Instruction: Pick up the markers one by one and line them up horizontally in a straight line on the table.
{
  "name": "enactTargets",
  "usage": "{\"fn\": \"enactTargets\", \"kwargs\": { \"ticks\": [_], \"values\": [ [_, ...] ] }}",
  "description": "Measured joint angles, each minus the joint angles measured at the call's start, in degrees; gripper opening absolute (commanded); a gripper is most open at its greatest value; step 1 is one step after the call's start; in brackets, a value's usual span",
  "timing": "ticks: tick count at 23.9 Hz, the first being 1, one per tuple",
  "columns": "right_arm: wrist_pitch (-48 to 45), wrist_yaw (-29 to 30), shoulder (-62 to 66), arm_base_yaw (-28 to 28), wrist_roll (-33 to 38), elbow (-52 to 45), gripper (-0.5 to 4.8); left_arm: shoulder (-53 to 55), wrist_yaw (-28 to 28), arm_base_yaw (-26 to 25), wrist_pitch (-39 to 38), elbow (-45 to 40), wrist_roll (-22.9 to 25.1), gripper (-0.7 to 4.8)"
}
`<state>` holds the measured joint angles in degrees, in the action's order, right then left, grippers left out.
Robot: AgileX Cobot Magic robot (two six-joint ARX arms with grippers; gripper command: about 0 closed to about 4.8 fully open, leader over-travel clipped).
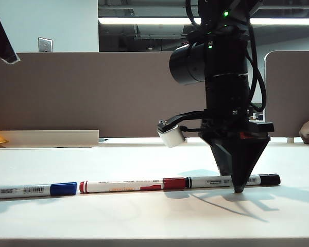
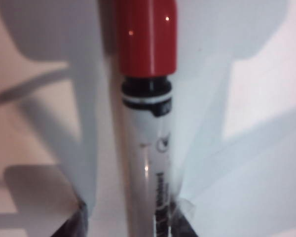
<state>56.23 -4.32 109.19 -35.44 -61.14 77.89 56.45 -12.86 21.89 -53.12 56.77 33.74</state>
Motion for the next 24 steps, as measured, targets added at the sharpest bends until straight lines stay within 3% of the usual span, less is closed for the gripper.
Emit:
{"fn": "enactTargets", "kwargs": {
  "ticks": [4,7,24],
  "values": [
    [-0.02,0.00,0.00,0.02,0.00,0.00,2.26,0.00,0.00,0.00,0.00,0.00,0.00,0.79],
    [-0.24,-0.04,0.00,0.02,0.00,0.00,2.72,0.00,0.00,0.00,0.00,0.00,0.00,0.79],
    [-6.47,-4.55,-1.90,0.15,1.38,2.25,2.75,0.00,0.00,-0.02,0.04,0.00,0.00,0.45]
  ]
}}
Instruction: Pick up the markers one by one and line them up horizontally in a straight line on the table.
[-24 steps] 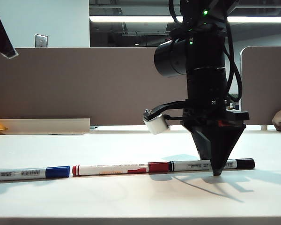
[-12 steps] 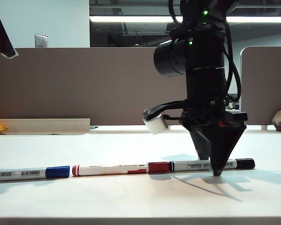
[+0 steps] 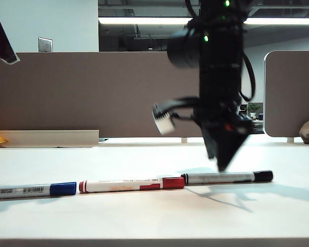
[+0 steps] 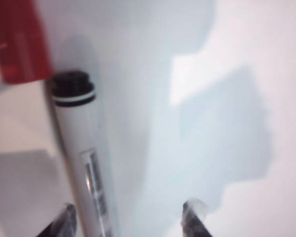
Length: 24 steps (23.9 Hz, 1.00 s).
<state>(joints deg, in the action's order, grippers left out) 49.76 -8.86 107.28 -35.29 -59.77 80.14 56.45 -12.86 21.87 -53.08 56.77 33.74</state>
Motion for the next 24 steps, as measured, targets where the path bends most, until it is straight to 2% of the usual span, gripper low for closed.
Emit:
{"fn": "enactTargets", "kwargs": {
  "ticks": [2,5,7,8,11,12,15,17,19,24],
  "values": [
    [-0.50,-0.13,-0.28,0.00,1.51,2.10,2.75,0.00,0.00,0.02,0.04,0.00,0.00,0.17],
    [-0.22,0.66,-0.37,-0.02,2.73,3.67,2.76,0.00,0.00,0.00,0.09,0.00,-0.02,0.16],
    [1.33,4.20,-0.22,-0.04,2.86,3.63,2.76,-0.22,0.02,0.00,-0.07,0.00,-0.70,0.16],
    [1.29,5.11,-0.11,-0.02,2.91,3.63,2.93,-0.37,0.00,0.00,-0.15,0.00,-0.92,0.16],
    [-0.24,6.10,1.25,0.31,2.56,3.65,4.47,-1.07,0.00,0.00,-0.79,0.00,-1.25,0.16],
    [-1.01,6.12,1.88,0.44,2.54,3.63,4.61,-1.20,0.02,0.00,-0.79,0.00,-1.25,0.16],
    [-5.07,4.68,3.82,1.18,2.56,3.63,4.46,-1.90,0.00,0.00,-0.85,0.00,-1.25,0.16],
    [-7.17,3.80,4.28,2.03,2.67,3.63,3.91,-2.36,0.00,0.00,-0.96,-0.02,-1.25,0.16],
    [-8.61,3.65,4.33,2.93,2.62,3.65,3.69,-2.64,0.02,0.00,-0.94,0.00,-1.25,0.16],
    [-11.34,3.48,4.35,5.51,2.49,3.65,3.67,-2.75,0.04,0.00,-0.96,0.00,-1.22,0.16]
  ]
}}
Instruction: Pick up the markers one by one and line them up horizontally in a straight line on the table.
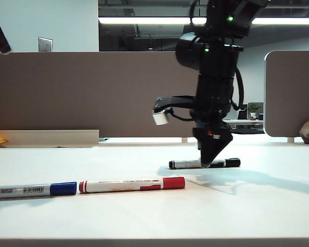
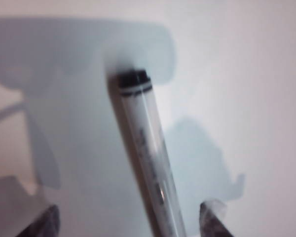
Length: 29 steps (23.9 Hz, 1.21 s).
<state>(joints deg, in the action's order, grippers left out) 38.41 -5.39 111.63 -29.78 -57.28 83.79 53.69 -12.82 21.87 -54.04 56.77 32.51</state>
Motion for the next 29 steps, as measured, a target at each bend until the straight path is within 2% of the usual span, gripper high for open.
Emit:
{"fn": "enactTargets", "kwargs": {
  "ticks": [3,6,9,15,25,29],
  "values": [
    [-0.11,-0.07,0.00,1.09,0.04,0.09,3.57,0.00,0.00,0.00,0.02,0.00,0.00,0.16],
    [0.02,-0.20,0.04,1.29,0.26,1.05,3.05,0.00,0.00,0.00,0.22,0.00,0.00,0.16],
    [-0.92,1.05,0.04,1.01,1.11,3.06,3.05,0.00,0.00,0.00,0.74,0.00,0.00,0.16],
    [-5.05,1.95,0.11,1.07,7.93,7.23,3.05,-0.02,0.00,0.00,0.90,0.00,0.00,0.16],
    [1.40,1.44,5.84,1.05,14.43,16.85,3.03,-0.02,0.00,-0.02,0.92,0.00,0.00,0.16],
    [4.04,1.27,7.67,1.11,15.74,19.21,2.60,-0.04,0.00,-0.04,0.92,0.00,0.00,0.16]
  ]
}}
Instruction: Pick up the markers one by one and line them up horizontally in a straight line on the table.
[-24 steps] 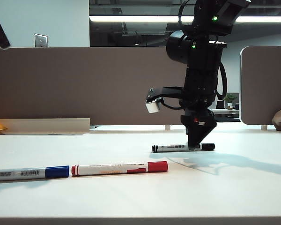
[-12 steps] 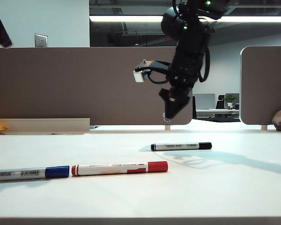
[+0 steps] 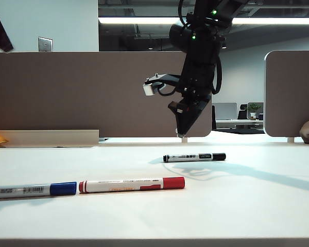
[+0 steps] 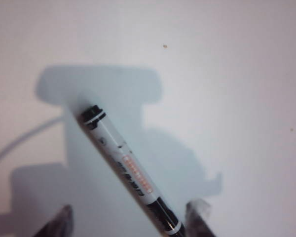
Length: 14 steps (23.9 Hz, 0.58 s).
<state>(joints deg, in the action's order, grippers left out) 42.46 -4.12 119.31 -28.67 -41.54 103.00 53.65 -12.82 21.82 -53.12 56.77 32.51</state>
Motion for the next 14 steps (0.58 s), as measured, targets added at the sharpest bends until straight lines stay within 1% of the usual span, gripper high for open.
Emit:
{"fn": "enactTargets", "kwargs": {
  "ticks": [4,6,8,14],
  "values": [
    [0.72,-0.92,2.03,0.39,3.98,3.23,2.60,0.00,0.00,0.02,0.00,0.00,0.00,0.16],
    [0.52,-0.98,3.63,1.05,7.08,6.34,2.60,-0.02,0.00,0.00,-0.02,0.00,-0.02,0.16],
    [1.46,-0.57,6.67,2.32,10.71,12.02,2.60,-0.02,0.00,0.00,-0.04,0.00,-0.02,0.16],
    [4.55,0.15,10.29,3.78,13.07,15.54,2.60,-0.02,0.02,0.00,-0.02,0.00,-0.02,0.16]
  ]
}}
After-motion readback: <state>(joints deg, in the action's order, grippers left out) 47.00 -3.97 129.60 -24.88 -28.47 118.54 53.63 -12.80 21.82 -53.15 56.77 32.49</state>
